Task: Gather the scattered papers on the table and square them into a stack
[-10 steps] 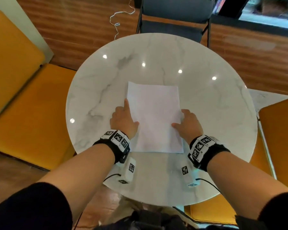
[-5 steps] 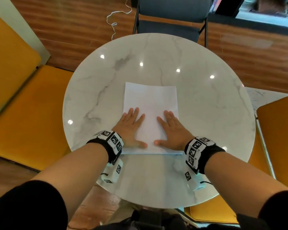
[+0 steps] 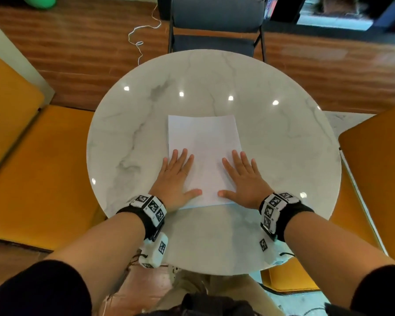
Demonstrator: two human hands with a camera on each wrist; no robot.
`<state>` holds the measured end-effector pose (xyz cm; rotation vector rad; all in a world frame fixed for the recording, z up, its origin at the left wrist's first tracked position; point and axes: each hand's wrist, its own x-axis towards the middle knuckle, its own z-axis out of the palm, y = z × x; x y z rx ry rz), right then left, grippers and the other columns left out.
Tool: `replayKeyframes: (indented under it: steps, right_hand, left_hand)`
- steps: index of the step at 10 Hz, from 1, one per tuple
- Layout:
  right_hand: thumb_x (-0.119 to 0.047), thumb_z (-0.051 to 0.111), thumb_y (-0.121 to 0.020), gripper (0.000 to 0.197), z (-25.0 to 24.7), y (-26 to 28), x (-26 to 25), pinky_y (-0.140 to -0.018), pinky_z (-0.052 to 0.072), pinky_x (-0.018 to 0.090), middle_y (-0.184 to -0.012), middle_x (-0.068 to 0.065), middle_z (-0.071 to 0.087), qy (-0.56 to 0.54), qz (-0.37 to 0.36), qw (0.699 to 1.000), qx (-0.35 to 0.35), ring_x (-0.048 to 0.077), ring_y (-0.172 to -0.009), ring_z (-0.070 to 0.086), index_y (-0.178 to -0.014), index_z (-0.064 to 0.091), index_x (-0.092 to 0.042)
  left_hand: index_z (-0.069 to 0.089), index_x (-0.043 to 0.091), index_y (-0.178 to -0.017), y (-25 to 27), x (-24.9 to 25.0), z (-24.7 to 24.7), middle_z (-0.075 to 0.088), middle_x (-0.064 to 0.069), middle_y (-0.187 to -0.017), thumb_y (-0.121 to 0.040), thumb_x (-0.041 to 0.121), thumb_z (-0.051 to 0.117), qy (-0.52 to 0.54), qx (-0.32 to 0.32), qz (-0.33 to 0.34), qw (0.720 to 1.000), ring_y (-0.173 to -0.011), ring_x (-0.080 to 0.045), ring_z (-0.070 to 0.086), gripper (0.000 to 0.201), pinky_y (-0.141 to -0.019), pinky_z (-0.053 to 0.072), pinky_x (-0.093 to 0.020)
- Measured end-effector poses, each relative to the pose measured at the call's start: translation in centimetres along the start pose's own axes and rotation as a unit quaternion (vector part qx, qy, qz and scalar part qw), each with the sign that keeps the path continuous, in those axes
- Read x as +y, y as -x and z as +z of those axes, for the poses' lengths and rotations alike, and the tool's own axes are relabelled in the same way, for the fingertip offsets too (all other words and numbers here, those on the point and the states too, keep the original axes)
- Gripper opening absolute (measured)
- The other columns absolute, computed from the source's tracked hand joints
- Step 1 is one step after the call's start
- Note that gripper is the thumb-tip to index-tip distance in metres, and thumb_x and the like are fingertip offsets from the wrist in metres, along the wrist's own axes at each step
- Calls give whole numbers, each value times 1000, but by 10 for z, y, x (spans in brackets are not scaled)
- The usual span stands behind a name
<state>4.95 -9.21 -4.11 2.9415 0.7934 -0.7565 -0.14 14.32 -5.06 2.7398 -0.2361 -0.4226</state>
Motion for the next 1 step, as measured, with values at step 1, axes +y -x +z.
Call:
replayKeyframes:
  steps: [1]
  right_hand:
    - [-86,4,-64,101,18,44,7,-115,-18,40,-156,2,-31,-85,30,996,-1,22,-140,-34,-144,-25,-31]
  left_hand:
    - [-12,26,-150,38,-6,6,-28,6,-155,-88,62,41,52,-5,-19,998,-143,-16,-30,90,-119,-15,-37]
